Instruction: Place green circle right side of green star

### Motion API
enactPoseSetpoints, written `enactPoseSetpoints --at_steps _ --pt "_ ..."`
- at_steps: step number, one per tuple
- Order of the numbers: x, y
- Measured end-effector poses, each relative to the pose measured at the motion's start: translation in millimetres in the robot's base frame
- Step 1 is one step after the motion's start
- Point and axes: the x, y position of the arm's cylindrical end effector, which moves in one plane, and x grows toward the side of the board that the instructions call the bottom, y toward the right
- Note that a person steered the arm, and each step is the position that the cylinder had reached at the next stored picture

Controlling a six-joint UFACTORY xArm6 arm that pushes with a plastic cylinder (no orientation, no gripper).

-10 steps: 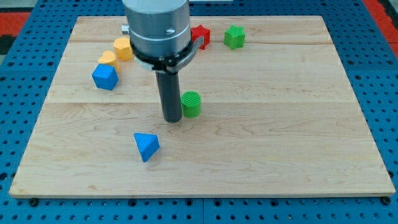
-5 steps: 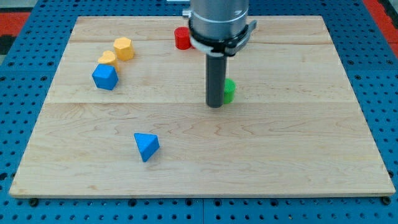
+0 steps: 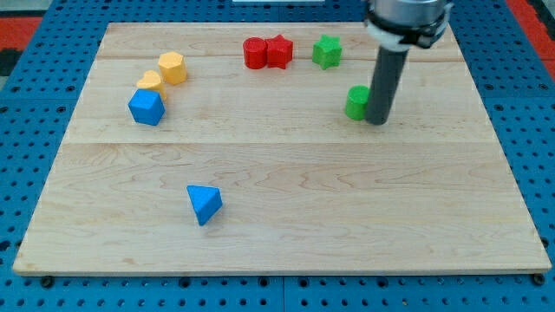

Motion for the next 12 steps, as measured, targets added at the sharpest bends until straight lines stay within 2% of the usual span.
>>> enactPoseSetpoints --at_steps 1,2,3,5,6,7,9,10,11,12 --pt "-38 4" --pt "14 10" --pt "34 -35" --pt "-56 -9" --pt "-62 -14" --pt "-44 -74" --pt "-78 -47" --pt "-81 -19" --pt "-81 -15" --pt "-41 -30"
